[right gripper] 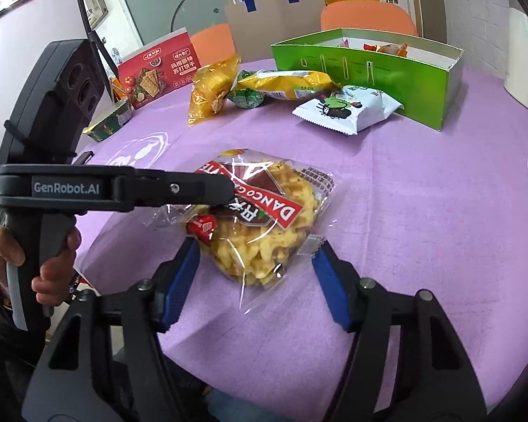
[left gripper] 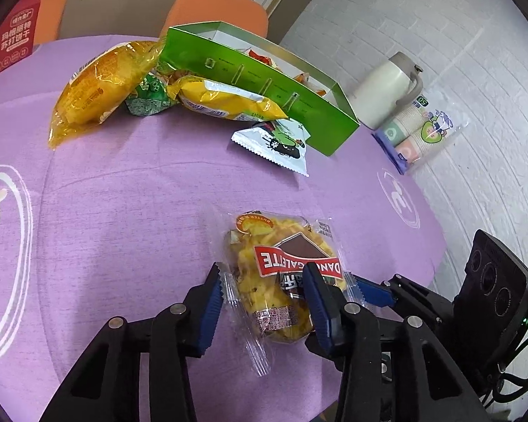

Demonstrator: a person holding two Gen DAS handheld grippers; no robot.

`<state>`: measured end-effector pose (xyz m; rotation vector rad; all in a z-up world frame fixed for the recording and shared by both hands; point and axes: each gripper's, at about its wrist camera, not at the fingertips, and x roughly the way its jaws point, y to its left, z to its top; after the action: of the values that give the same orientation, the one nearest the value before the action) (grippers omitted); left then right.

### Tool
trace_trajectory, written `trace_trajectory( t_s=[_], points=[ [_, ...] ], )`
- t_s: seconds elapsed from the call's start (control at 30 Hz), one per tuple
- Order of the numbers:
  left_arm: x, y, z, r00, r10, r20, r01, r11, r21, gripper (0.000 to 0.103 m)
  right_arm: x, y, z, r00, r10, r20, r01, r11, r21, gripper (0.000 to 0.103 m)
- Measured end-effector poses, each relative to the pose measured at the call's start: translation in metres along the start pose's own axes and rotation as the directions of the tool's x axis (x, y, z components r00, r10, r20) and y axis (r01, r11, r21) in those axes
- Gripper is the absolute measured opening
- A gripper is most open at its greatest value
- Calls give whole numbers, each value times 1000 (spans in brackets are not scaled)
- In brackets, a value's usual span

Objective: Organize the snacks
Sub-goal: 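Close both tools on the Danco Galette bag and lift it, then carry the Galette bag into the green box and open both tools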

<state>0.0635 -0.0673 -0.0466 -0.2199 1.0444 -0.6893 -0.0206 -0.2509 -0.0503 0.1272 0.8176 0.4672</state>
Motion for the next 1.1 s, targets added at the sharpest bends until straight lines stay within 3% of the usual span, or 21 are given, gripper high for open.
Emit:
trace_trajectory(
  t_s=[0.2,0.43,0.7,0.83,1.1],
  points=[
    [6,6,1,1000,-17,-7,17,1000,-23,46,0,0,-1,1000,13,16,-13,1000,-10,71],
    [7,7,1,1000,-31,-2,31,999,-17,46,3,9,-1,999,-39,13,40,999,-28,71],
    [10,1,-1,1000,-19,8,19,1000,-7,45,2,8,0,997,-80,22,79,996,28,59],
    [6,-15,0,1000,15,28,-15,1000,25,37,-13,9,5,995,-87,58,86,996,27,58],
    [-16,-43,30,995,-22,101,12,995,97,37,-45,-4,45,977,-125,173,121,992,35,58]
  ],
)
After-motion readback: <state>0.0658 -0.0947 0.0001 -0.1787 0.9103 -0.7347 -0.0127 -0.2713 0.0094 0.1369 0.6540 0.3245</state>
